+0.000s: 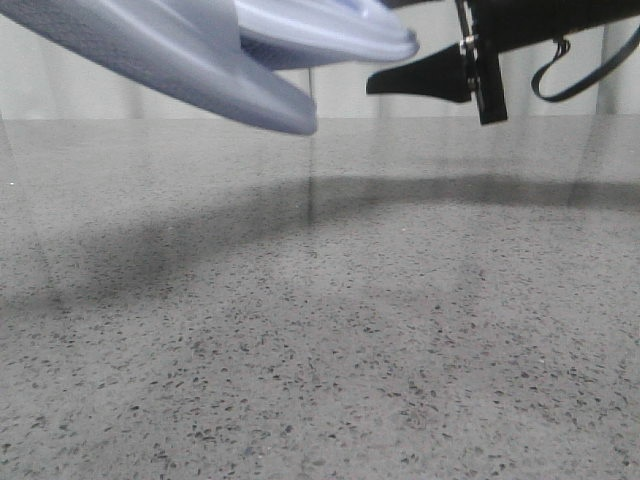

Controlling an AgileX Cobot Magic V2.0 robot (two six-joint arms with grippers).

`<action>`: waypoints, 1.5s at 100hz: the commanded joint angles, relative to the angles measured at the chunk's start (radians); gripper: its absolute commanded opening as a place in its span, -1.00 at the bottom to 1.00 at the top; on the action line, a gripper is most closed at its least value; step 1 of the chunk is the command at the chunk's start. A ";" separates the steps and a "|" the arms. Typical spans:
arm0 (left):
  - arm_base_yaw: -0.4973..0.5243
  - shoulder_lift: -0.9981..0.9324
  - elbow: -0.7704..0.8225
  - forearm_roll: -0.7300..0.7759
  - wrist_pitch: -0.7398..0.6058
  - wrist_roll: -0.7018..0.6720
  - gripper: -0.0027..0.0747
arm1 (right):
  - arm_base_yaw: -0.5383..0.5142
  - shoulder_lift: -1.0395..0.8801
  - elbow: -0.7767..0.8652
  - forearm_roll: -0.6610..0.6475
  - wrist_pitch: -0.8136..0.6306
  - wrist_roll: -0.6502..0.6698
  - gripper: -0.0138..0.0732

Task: Insert blue slippers together front up
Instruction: 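Lower the nested slippers onto the table, front straps up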

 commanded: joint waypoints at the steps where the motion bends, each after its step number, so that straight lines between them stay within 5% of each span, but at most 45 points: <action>1: -0.008 0.007 -0.030 -0.087 0.121 0.000 -0.89 | -0.016 -0.050 -0.062 0.061 0.212 -0.006 0.22; 67: -0.008 0.036 -0.030 -0.040 0.041 0.000 -0.89 | -0.339 -0.145 -0.134 0.066 0.205 -0.006 0.22; 150: -0.008 0.465 -0.030 0.030 0.178 0.241 -0.89 | -0.348 -0.176 -0.134 0.066 0.214 -0.006 0.22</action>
